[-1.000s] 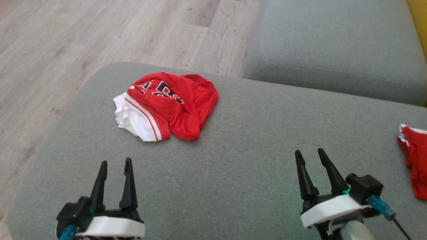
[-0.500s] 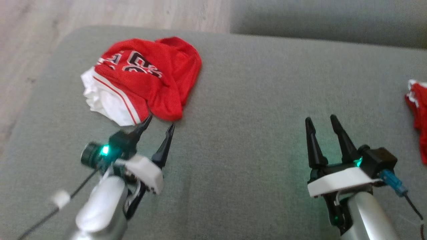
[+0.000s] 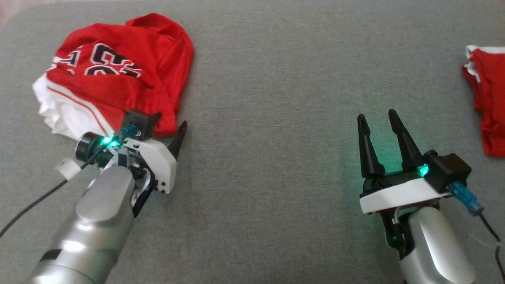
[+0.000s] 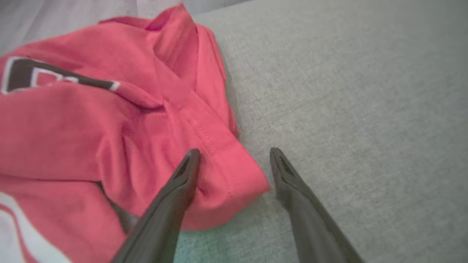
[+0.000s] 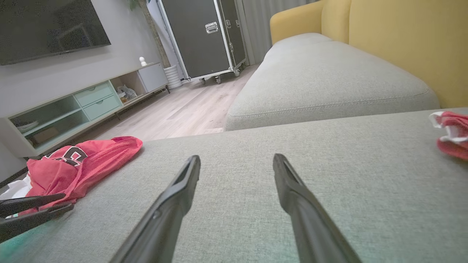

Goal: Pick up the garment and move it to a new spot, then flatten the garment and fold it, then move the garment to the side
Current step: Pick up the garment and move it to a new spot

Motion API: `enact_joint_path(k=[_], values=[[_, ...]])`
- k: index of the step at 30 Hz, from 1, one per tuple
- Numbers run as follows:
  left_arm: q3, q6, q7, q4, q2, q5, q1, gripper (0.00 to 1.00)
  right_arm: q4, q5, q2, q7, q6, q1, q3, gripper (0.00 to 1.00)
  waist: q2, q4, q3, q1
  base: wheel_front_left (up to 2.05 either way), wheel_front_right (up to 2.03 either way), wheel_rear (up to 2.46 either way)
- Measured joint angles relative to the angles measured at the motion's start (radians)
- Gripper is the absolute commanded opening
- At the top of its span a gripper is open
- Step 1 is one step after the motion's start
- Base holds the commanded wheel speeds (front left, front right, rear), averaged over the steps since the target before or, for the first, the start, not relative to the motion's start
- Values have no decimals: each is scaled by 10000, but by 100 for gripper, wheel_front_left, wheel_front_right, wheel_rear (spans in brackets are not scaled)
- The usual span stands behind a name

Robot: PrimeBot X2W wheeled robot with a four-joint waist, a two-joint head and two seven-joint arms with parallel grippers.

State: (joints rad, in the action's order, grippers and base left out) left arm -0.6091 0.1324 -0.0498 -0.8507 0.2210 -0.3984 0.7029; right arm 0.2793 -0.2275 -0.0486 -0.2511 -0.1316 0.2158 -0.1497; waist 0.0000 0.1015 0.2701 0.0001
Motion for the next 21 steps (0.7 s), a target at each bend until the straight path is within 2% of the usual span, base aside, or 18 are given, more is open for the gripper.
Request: enact_joint_path(k=[6,8,9,17,21], values=[[-54,-8,-79,-993,-48,58,478,100,-73,0,-2,0,0,2,-2,100,0,-325,149,-1,0,0,0],[-54,-8,249,-1175,-77,21,542,17,-82,-2,-2,0,0,3,10,100,0,-401,119,0,0,0,0],[-56,-8,405,-1233,-119,13,532,0,-82,-2,-2,0,0,3,21,100,0,-428,87,0,0,0,0],[-36,-2,2571,-708,-541,-523,500,0,-56,-21,-2,0,0,-1,130,100,0,-649,-459,-2,0,0,0],[2,-2,2936,270,-748,-610,500,0,-42,-117,-2,0,0,-7,84,100,0,-895,-724,-3,0,0,0]])
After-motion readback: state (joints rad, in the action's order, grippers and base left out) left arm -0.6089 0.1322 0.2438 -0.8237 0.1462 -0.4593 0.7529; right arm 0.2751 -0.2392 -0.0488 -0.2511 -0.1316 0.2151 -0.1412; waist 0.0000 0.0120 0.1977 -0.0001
